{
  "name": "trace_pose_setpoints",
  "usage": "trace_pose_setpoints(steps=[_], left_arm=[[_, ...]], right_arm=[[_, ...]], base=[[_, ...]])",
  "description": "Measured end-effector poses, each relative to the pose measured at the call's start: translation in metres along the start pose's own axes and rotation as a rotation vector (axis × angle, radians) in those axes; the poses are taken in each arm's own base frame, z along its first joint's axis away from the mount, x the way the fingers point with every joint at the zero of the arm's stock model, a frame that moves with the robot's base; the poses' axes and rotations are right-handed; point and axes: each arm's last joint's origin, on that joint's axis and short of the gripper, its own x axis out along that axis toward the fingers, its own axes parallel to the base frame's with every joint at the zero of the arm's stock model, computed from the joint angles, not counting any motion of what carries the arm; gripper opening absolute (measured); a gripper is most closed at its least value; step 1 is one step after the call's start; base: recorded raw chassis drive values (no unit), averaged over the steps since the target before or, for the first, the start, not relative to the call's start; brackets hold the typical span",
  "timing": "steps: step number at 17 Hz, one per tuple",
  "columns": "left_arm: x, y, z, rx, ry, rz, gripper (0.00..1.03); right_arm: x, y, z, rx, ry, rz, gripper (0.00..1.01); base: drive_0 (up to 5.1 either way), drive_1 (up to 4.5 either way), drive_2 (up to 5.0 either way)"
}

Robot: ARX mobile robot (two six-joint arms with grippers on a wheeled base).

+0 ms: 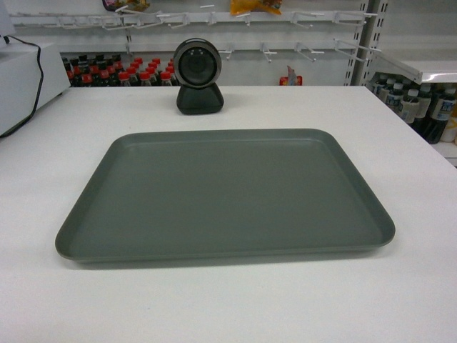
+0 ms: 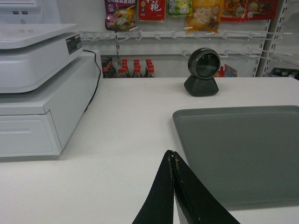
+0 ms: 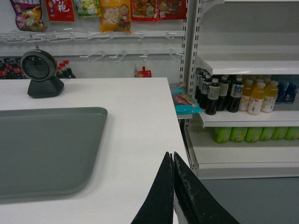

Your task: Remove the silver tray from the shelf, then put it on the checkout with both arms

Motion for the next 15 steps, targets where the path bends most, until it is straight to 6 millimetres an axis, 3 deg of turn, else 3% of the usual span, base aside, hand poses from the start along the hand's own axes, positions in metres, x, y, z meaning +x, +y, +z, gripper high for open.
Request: trace_pose_setpoints(steps=[4, 11, 12, 15], left_arm=[[-0.011, 0.000, -0.005, 0.000, 0.034, 0.000, 0.02], [-0.012, 0.000, -0.004, 0.001, 0.015, 0.000, 0.02], [-0.012, 0.000, -0.004, 0.001, 0.015, -0.001, 0.02], [-0.012, 0.000, -0.004, 0.001, 0.015, 0.000, 0.33]], right_arm=[[-0.004, 0.000, 0.000, 0.000, 0.000, 0.000, 0.02], [-0.016, 0.000, -0.003, 0.000, 0.005, 0.000, 0.02], [-0.016, 0.000, -0.003, -0.001, 0.010, 0.000, 0.05], [-0.016, 0.000, -0.003, 0.000, 0.008, 0.000, 0.35]], base=[[0.0, 0.00, 0.0], [0.0, 0.00, 0.0], [0.0, 0.00, 0.0], [0.0, 0.00, 0.0]])
